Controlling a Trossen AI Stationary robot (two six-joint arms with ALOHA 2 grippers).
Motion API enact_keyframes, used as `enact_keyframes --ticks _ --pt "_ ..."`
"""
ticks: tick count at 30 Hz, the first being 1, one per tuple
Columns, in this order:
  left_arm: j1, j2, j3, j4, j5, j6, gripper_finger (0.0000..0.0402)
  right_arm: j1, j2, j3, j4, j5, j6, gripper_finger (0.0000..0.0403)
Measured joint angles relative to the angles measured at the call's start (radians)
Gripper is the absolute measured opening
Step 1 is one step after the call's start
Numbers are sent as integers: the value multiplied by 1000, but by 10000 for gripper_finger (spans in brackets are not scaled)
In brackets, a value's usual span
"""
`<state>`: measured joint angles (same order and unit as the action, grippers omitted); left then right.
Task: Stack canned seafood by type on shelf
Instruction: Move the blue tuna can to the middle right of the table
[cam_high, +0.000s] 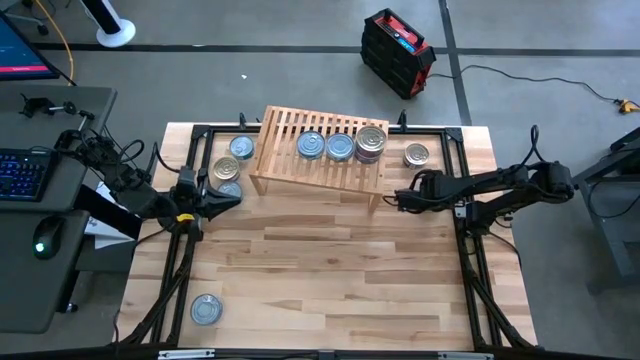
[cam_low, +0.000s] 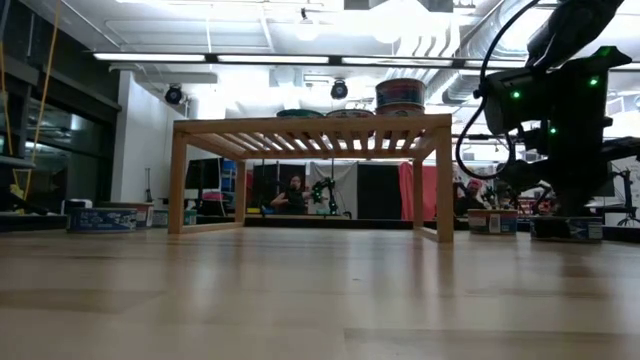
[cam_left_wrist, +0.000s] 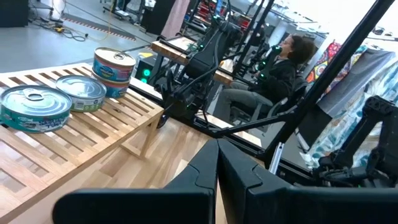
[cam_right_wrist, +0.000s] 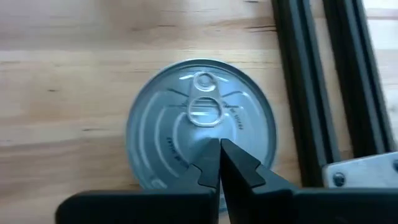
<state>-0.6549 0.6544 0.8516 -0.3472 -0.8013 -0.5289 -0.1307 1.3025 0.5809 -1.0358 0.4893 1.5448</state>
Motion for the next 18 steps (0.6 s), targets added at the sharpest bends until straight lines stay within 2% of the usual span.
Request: enact_keyframes --ticks 7,18 --pt "0 0 0 0 -47 -1 1 0 0 1 0 2 26 0" --pt "0 0 0 0 -47 10 1 2 0 1 2 -23 63 0"
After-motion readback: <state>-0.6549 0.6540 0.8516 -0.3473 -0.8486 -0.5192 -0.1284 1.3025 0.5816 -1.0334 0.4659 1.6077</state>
